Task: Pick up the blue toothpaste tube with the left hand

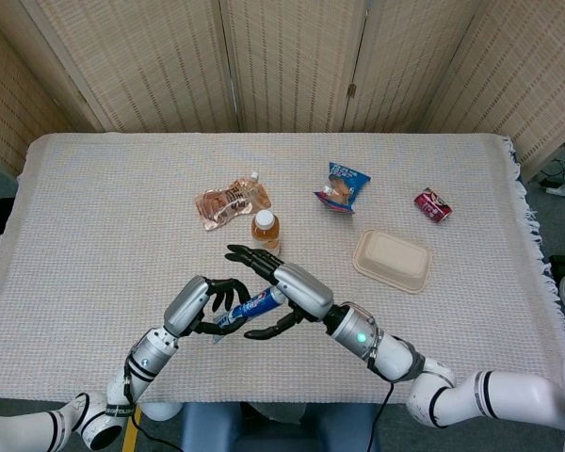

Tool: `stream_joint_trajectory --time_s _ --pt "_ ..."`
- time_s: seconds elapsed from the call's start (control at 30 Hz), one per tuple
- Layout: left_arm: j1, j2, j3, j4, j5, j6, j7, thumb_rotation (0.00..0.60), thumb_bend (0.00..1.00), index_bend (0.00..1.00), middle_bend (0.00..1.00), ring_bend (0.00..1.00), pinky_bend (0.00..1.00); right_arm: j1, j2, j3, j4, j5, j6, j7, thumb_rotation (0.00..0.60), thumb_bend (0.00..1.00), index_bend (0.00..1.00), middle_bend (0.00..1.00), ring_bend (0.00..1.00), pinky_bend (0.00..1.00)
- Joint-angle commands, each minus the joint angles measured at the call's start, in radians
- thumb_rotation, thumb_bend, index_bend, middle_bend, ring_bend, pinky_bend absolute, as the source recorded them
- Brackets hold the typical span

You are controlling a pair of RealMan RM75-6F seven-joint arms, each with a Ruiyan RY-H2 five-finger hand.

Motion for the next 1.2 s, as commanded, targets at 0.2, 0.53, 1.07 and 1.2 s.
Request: stream_joint_trajectory --time_s 0.2,0.53,1.07,1.2 --pt "0.001 -0.017 -0.005 0.023 0.011 0.029 -0.04 0.6 0.87 0.78 0.82 0.74 0.8 0.0 -0.01 -0.01 0.007 -0.033 0.034 0.094 0.329 0.08 0.0 0.0 0.0 0.0" --pt "0.005 -0.022 0.001 0.07 0.011 0.042 -0.065 0.6 0.87 0.78 0.82 0.74 0.8 -0.019 0.015 -0.015 0.033 -0.055 0.092 0.178 0.329 0.08 0.0 0.0 0.0 0.0" --pt "-0.029 0.029 0.071 0.165 -0.025 -0.175 0.249 0.6 0.87 0.74 0.82 0.67 0.66 -0.104 0.196 -0.045 -0.028 -0.023 0.133 0.073 0.329 0.08 0.0 0.0 0.0 0.0" --pt "-0.037 0.035 0.063 0.152 -0.096 -0.265 0.391 0.6 0.84 0.69 0.76 0.6 0.6 -0.128 0.232 -0.063 -0.04 -0.017 0.132 0.023 0.329 0.08 0.0 0.0 0.0 0.0"
